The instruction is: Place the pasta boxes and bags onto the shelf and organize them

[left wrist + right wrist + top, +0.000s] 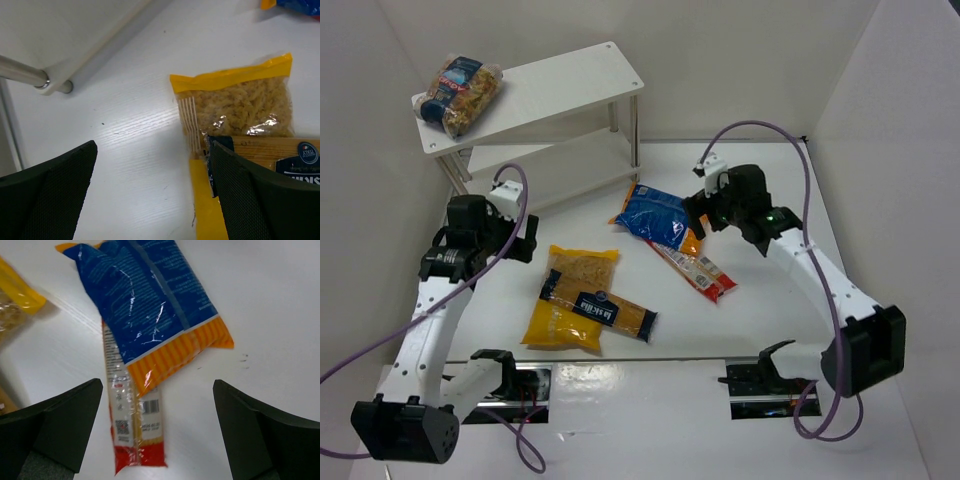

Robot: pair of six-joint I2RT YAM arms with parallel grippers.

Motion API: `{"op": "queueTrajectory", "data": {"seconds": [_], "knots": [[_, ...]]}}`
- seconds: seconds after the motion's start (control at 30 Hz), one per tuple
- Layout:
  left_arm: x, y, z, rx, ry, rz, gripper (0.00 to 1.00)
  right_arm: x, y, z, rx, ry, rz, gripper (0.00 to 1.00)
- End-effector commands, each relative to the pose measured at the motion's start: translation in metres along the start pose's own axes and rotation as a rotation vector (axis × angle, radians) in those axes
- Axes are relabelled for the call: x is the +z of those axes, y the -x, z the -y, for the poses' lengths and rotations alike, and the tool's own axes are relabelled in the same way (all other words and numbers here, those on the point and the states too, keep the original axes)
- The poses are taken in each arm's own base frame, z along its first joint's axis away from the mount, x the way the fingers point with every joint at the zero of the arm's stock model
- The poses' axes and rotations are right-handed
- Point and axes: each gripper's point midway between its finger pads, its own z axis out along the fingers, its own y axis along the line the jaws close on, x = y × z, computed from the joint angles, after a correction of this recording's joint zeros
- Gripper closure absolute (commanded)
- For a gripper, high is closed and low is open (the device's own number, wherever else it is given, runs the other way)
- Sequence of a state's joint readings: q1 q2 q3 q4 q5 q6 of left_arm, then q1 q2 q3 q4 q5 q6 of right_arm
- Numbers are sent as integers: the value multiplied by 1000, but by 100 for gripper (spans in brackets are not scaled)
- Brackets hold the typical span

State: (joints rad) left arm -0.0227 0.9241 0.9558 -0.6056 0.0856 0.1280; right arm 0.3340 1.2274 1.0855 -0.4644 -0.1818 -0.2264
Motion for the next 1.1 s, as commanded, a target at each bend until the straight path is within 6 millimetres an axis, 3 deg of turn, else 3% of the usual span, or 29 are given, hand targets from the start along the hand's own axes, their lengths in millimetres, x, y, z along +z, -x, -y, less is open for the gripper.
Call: {"op": "queueTrajectory", "data": {"seconds": [0.0,0.1,0.13,0.17,0.23,0.27,0.33,0.67,0.77,0.83,1.0,1.03,1.07], "knots": [[-1,20,13,17,-85,64,1,33,2,30,-132,-149,20,0],[4,18,15,29,-78,55,1,61,-14,22,-202,-132,-43,0],[6,13,17,33,-81,42,1,67,-9,24,-202,-131,-44,0],[7,16,17,34,-78,52,1,80,-24,20,-227,-110,-93,0],[8,12,17,33,-80,44,1,91,-24,22,-236,-107,-102,0],[8,12,17,33,-80,44,1,102,-34,22,-250,-99,-130,0],[8,12,17,33,-80,44,1,110,-31,24,-268,-98,-130,0],[20,4,19,27,-99,-2,1,155,-56,15,-329,10,-197,0],[20,4,19,27,-99,-2,1,167,-65,11,-354,56,-234,0],[20,4,19,27,-99,-2,1,177,-87,5,-351,107,-296,0],[22,3,20,26,-101,-11,1,188,-88,10,-323,136,-299,0],[22,3,20,26,-101,-11,1,185,-80,7,-323,153,-273,14],[22,3,19,35,-101,-11,1,182,-75,7,-325,149,-261,41]]}}
